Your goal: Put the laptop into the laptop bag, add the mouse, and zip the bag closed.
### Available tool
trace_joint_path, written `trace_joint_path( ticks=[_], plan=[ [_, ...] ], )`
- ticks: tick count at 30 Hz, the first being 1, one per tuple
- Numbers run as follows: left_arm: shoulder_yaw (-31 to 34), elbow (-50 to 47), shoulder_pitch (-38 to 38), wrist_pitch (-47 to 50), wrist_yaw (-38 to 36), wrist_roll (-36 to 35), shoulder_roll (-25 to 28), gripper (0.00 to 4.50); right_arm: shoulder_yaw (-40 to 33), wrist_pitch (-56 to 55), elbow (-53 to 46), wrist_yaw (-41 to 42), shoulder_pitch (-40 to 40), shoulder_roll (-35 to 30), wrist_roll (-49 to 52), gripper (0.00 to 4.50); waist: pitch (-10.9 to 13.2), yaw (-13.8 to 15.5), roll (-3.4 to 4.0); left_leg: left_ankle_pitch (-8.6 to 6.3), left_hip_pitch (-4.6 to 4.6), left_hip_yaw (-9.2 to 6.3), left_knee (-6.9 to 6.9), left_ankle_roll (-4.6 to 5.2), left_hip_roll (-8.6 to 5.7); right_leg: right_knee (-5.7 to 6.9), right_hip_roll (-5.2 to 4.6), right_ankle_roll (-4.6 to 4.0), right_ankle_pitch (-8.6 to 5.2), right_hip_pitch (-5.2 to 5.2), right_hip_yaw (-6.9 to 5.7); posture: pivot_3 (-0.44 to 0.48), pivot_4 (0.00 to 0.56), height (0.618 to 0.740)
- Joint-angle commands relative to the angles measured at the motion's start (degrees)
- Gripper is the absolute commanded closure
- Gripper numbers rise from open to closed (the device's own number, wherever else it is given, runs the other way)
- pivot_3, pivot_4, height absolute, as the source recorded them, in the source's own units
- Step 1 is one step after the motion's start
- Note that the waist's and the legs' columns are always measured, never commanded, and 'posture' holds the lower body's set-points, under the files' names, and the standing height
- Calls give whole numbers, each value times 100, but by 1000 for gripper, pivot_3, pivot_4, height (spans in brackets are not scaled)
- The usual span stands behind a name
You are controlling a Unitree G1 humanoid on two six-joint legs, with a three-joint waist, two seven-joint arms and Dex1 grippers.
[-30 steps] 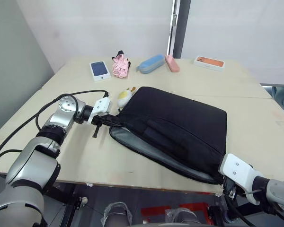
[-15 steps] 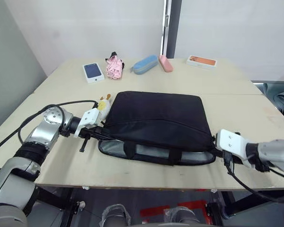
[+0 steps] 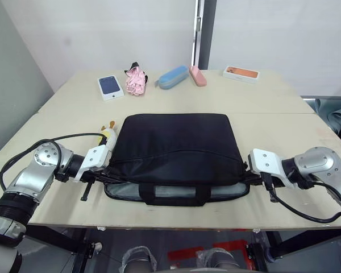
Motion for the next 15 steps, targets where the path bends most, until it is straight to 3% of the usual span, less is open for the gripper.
trace_joint_path(
  ticks=[1,9,15],
  plan=[
    [89,668,-130,-235,-47,421,56,4500,-327,217,-278,94,147,-229,97,4482,-1,18,1,0,4,1,0,0,0,1,-1,0,0,3,1,0,150,740],
    [79,1082,-537,-431,-222,471,-211,4500,-388,164,-219,-66,308,-293,-54,4482,-1,120,1,0,7,4,12,0,0,20,-4,-1,1,7,4,0,150,740],
    [241,576,-626,184,-232,-46,-576,4500,-261,-271,571,-374,-119,-116,-543,4482,-1,140,0,0,4,11,26,1,-1,24,-10,-1,1,6,6,0,150,740]
  ],
)
